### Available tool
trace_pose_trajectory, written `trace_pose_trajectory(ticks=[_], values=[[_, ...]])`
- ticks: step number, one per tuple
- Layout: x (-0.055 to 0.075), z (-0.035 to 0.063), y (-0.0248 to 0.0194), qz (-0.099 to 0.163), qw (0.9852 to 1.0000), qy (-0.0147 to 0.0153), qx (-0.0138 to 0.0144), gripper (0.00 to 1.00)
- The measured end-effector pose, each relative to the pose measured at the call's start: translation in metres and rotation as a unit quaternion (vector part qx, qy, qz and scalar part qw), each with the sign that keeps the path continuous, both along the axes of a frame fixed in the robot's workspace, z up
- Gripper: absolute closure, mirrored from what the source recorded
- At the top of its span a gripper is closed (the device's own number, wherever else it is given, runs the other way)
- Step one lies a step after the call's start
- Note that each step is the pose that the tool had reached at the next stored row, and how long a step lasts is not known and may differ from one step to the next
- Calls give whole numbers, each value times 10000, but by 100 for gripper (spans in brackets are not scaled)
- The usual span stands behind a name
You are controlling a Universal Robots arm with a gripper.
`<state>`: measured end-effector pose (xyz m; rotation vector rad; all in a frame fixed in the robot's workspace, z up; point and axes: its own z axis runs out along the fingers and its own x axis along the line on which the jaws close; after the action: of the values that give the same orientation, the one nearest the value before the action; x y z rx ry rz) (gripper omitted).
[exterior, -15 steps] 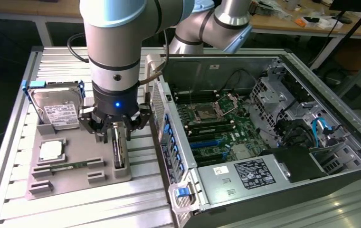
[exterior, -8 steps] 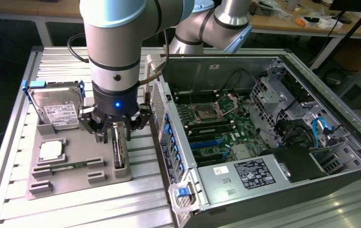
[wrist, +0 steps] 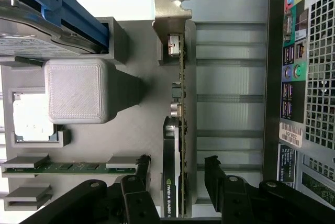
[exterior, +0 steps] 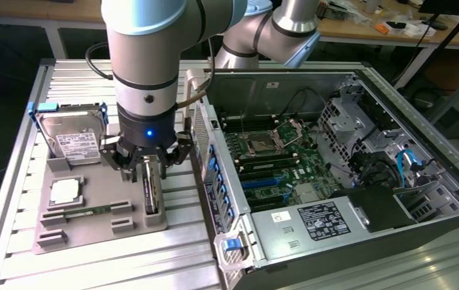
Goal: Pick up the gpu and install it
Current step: 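Pick up the gpu and move the gpu toward the slot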
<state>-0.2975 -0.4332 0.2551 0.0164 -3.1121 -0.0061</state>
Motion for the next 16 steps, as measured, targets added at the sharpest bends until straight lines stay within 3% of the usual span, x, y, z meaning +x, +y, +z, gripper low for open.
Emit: trace_pose_trajectory(ticks=[3, 7, 16], values=[[0, 0, 0, 0, 10000, 0, 0, 47], [0, 0, 0, 0, 10000, 0, -1, 72], [0, 0, 0, 0, 10000, 0, 0, 73]])
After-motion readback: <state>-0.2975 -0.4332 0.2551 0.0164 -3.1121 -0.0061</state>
